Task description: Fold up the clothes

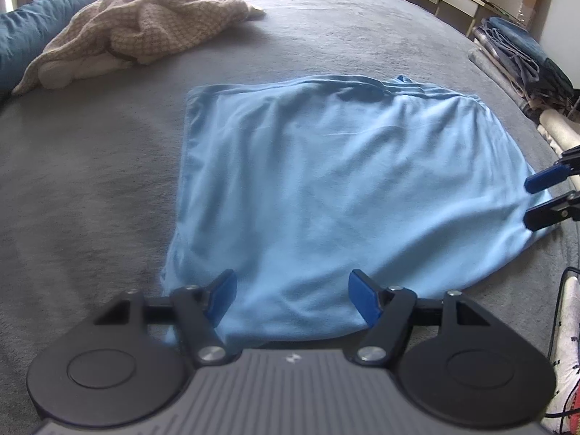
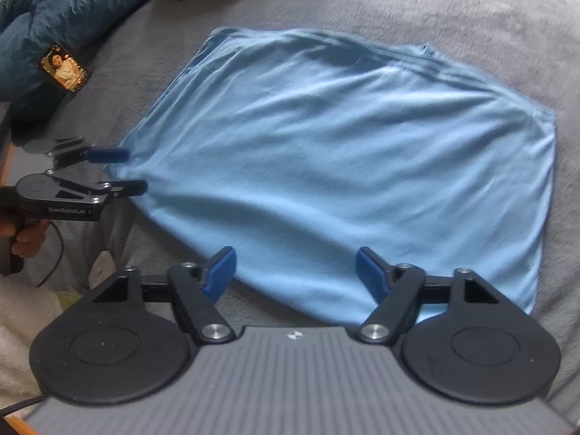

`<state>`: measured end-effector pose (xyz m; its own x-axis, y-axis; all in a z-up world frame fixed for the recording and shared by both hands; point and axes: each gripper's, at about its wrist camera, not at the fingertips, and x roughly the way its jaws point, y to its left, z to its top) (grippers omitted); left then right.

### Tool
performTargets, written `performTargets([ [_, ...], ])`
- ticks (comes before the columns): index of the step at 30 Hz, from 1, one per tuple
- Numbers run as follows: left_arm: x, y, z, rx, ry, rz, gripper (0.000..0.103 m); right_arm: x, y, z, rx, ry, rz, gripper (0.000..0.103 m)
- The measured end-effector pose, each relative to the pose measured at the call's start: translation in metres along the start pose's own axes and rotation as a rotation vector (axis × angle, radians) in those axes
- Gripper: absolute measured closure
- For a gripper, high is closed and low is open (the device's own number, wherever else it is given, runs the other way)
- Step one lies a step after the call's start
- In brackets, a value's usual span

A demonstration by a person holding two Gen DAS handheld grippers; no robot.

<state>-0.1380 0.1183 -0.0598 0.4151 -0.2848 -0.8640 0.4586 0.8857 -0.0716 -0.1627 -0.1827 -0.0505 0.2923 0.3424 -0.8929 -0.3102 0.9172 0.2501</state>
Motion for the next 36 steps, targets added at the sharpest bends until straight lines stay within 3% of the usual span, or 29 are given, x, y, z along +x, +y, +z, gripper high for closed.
performTargets([
  [5, -0.003, 0.006, 0.001, -0.042, -0.013, -0.002, 0.030, -0.005, -0.005, 0.005, 0.028, -0.022, -0.017, 0.012],
  [11, -0.014, 0.007, 0.003, -0.076, -0.085, -0.006, 0.016, -0.005, -0.002, 0.007, 0.019, -0.021, -0.080, 0.012],
  [16, -0.022, 0.001, 0.005, -0.060, -0.147, 0.012, 0.010, -0.009, 0.001, 0.008, -0.011, -0.057, -0.105, 0.012],
  [20, -0.024, -0.001, 0.006, -0.058, -0.167, 0.015, 0.009, -0.018, 0.002, 0.009, -0.025, -0.128, -0.131, 0.011],
  [22, -0.024, -0.002, 0.006, -0.053, -0.173, 0.021, 0.009, -0.021, 0.001, 0.009, -0.028, -0.165, -0.145, 0.003],
  [25, -0.026, -0.003, 0.006, -0.054, -0.180, 0.022, 0.009, -0.026, -0.002, 0.008, -0.031, -0.219, -0.153, 0.001],
  [31, -0.028, -0.003, 0.005, -0.054, -0.193, 0.020, 0.008, -0.025, -0.008, 0.012, -0.032, -0.192, -0.161, 0.001],
  [36, -0.028, -0.006, 0.004, -0.047, -0.192, 0.019, 0.008, -0.033, -0.005, 0.010, -0.055, -0.257, -0.199, 0.001],
])
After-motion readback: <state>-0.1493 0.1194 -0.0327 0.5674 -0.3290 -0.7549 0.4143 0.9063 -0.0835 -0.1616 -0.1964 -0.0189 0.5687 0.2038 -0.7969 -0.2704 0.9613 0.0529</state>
